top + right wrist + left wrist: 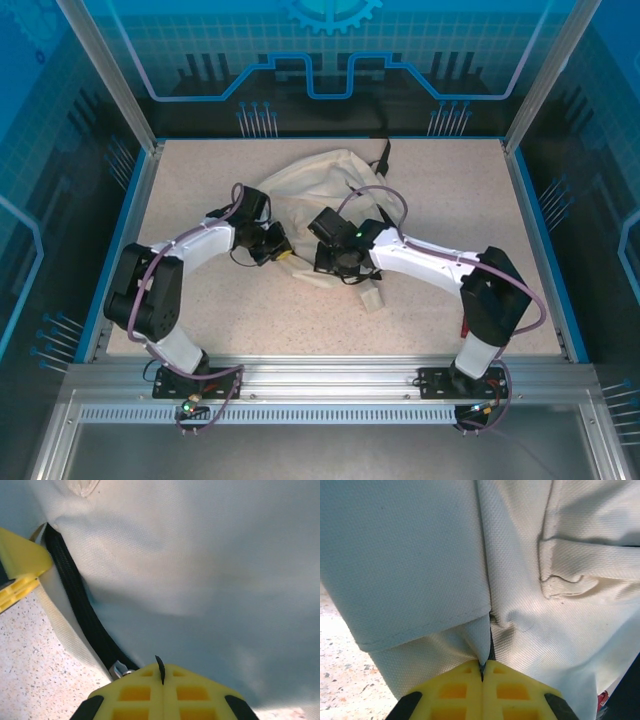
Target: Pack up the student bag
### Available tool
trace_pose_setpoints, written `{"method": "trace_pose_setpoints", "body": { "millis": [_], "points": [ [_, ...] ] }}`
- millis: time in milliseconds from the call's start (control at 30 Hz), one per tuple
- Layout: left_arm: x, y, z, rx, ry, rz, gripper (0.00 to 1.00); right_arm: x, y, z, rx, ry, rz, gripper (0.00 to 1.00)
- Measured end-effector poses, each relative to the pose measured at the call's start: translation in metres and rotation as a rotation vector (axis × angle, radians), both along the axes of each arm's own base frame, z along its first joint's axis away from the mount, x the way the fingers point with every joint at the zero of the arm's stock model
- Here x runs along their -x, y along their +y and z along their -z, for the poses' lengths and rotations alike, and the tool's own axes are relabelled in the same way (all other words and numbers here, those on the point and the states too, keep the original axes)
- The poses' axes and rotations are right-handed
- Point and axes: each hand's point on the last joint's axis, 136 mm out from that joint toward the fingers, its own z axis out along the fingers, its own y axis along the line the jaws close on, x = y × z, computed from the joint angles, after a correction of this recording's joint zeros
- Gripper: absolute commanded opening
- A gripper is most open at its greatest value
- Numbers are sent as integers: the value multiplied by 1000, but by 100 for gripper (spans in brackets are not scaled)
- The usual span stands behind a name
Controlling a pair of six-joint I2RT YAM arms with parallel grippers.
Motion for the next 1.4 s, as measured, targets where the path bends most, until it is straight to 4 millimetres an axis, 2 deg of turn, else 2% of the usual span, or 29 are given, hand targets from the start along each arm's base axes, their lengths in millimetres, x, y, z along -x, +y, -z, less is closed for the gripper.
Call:
{"method": "trace_pose_setpoints", "body": {
  "millis": [367,900,1000,1133,1233,1400],
  "points": [
    [-2,8,-1,-4,-11,0,0,-1,-38,-3,182,-62,30,0],
    [-4,11,-3,11,-16,5,0,-8,-59,-16,292,-136,42,0],
    [-5,12,-3,10,-16,3,0,-7,-52,-22,254,-142,-8,0],
    [-8,20,-2,-3,-22,-14,0,-4,-34,-28,107,-102,-107,0],
    [-12,29,-1,-26,-34,-28,0,-4,-16,-28,9,-64,-187,0],
    [-21,50,0,-71,-58,-61,0,-5,25,-20,-86,-2,-320,0]
  ]
}}
